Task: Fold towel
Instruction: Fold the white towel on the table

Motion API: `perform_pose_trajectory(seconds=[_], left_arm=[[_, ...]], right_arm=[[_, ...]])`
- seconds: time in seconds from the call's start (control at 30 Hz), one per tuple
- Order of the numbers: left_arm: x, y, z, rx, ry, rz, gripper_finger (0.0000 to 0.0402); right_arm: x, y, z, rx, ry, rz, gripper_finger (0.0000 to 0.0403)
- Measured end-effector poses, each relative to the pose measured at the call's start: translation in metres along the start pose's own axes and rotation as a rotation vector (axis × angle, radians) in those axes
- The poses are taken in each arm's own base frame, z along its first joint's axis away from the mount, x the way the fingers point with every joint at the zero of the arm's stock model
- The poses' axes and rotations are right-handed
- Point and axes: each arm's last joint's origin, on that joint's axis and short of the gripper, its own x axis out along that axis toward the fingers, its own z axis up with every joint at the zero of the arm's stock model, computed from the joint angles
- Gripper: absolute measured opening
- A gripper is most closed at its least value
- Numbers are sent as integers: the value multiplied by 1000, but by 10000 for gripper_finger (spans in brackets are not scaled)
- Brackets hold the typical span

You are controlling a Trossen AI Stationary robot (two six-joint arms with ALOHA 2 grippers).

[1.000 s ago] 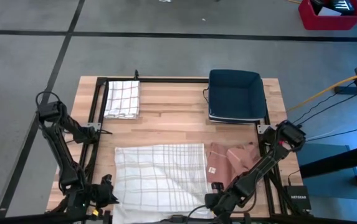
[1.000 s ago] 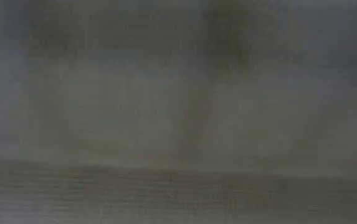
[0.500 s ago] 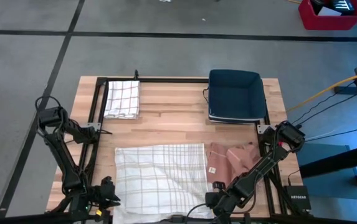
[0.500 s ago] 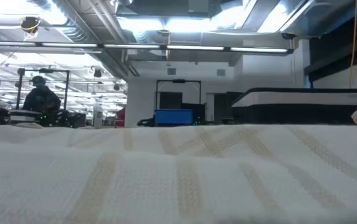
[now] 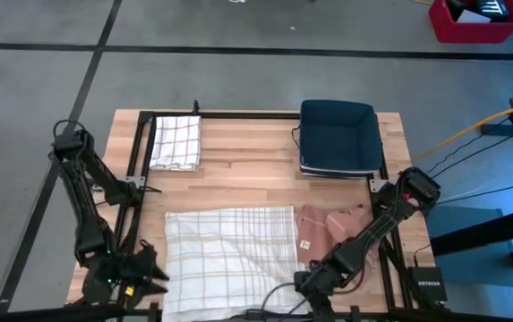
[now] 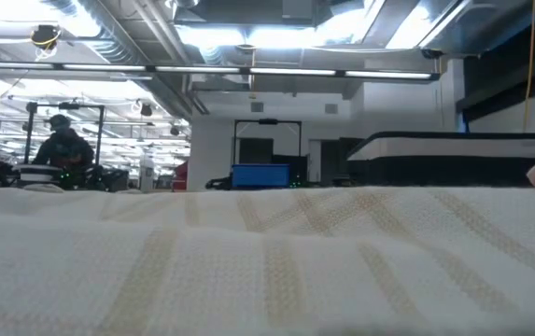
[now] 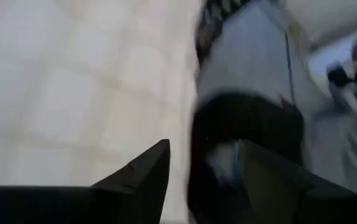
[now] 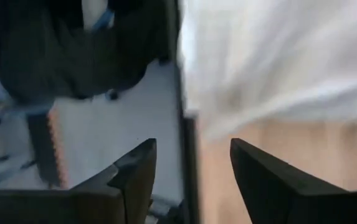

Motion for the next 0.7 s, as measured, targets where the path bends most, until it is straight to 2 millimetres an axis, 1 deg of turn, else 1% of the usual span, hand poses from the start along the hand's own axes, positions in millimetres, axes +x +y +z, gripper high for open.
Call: perform_pose_trajectory(seconds=[0.07,0.13,0.23,0.33,0.4,0.47,0.6,0.7], left_arm=[[6,6,9,48,-62,60,181],[13,15,19,78,-91,149,182],[22,34,34,115,-115,318,182],[26,55,44,108,-136,490,182],[28,71,45,92,-131,579,182],[31,88,42,58,-113,622,182],[36,118,31,-2,-63,662,182],[38,136,25,-51,-77,657,182]], right_arm=[[-7,-2,6,-30,-78,-33,206],[-15,-4,10,-90,-178,-102,203],[-24,-8,11,-181,-323,-291,198],[-30,-20,15,-209,-454,-522,190],[-32,-35,22,-181,-503,-619,186],[-30,-54,27,-144,-506,-657,181],[-32,-93,39,-57,-452,-680,173],[-36,-115,46,-89,-395,-702,169]])
